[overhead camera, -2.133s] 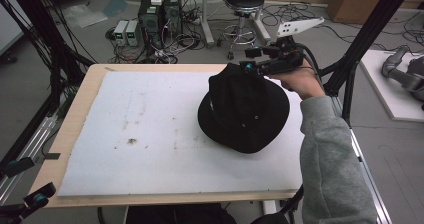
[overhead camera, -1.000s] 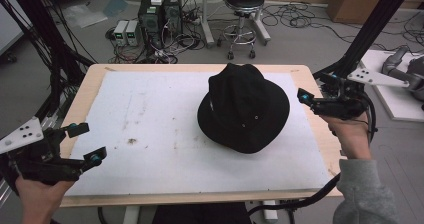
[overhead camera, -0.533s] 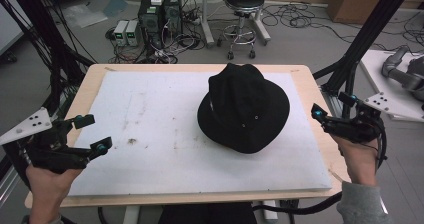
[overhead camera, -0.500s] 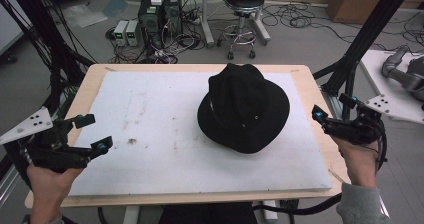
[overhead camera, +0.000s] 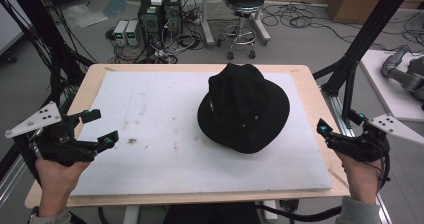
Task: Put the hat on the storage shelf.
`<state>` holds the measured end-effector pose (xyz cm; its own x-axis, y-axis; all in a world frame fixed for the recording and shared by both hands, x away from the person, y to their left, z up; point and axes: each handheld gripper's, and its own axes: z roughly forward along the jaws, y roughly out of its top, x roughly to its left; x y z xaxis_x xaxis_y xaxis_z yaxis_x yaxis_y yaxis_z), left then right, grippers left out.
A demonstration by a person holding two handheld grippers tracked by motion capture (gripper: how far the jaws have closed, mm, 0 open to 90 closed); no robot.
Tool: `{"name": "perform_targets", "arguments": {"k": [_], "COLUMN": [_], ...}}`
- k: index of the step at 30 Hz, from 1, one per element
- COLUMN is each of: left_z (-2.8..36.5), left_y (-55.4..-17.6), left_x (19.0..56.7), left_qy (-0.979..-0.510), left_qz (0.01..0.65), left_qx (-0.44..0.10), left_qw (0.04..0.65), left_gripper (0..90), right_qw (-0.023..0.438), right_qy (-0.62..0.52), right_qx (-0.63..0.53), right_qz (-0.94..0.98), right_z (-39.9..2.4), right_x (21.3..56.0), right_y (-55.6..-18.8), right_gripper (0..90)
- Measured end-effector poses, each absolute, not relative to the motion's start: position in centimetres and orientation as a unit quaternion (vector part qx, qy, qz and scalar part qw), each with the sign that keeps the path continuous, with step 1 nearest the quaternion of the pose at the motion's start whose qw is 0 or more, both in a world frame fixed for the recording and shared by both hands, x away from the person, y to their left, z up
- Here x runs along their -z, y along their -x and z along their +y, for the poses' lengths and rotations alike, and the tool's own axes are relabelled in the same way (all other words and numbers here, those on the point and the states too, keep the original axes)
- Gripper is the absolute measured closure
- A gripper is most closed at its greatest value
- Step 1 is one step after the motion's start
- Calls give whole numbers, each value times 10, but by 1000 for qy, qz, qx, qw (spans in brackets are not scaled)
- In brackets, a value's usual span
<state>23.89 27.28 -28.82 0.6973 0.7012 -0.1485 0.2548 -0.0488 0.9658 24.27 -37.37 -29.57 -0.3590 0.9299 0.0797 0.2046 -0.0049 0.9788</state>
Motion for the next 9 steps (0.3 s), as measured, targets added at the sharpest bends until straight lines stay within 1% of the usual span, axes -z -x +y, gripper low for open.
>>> {"name": "perform_targets", "arguments": {"k": [5,9], "left_z": [271,267], "left_y": [-241,-243], "left_x": [289,291], "left_qy": [-694,-697], "left_qz": [351,353], "left_qx": [-195,-193], "left_qw": [597,594], "left_gripper": [33,33], "right_qw": [345,339], "right_qy": [-454,-460], "right_qx": [-536,-532], "right_qz": [622,625], "right_z": [-376,-379], "right_x": [296,300], "right_y": [-238,-238], "right_gripper": [10,11]}}
